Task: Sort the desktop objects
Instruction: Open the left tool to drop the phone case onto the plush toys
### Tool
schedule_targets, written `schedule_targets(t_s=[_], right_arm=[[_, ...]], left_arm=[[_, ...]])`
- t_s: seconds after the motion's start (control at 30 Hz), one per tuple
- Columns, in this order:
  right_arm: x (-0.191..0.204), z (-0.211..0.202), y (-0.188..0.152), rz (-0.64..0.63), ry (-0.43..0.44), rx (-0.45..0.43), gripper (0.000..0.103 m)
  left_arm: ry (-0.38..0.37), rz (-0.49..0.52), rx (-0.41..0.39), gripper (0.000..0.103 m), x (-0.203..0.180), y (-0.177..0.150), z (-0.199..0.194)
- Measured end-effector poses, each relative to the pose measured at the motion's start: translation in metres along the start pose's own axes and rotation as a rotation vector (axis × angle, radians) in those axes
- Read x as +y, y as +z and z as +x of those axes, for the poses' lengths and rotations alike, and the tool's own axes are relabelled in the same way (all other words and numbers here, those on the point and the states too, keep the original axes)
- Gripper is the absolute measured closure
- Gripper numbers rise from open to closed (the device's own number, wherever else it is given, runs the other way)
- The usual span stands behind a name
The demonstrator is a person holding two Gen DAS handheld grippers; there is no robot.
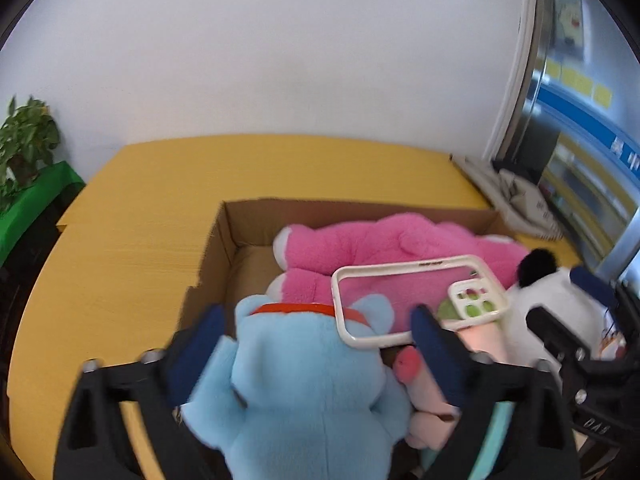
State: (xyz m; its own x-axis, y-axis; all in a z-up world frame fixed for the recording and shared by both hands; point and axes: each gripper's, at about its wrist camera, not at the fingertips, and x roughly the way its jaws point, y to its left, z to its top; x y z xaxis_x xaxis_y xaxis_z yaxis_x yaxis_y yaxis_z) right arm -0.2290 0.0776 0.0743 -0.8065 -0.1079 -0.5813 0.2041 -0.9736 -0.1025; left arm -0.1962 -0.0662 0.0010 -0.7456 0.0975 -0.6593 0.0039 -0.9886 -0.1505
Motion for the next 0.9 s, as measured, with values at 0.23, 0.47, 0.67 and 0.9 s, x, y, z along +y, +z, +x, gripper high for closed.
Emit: schedule_targets(t_s=[0.23,0.47,0.67,0.9], right_arm=[[0.002,-0.087,-0.063,0.006,-0.006,-0.042,0.016],[0.001,-0.138,-0.110,0.020,-0.003,-0.036,0.016],[0.001,-0.182,-0.151,0.032,-0.001,-0.030,0.016],[0.004,-0.213,-0.166,0.037,0.012,-0.051,0.016]], left_arm=[[-0.042,0.023,0.002,0.000,-0.028,-0.078,-0.084],[-0.065,0.048,0.058,0.000,-0.064,-0.165,-0.129],[-0.041,0.017,0.052,0.000,-0.074,-0.199,-0.156],[-0.005,0.008,0.030,0.000,-0.077,-0.212,-0.177]])
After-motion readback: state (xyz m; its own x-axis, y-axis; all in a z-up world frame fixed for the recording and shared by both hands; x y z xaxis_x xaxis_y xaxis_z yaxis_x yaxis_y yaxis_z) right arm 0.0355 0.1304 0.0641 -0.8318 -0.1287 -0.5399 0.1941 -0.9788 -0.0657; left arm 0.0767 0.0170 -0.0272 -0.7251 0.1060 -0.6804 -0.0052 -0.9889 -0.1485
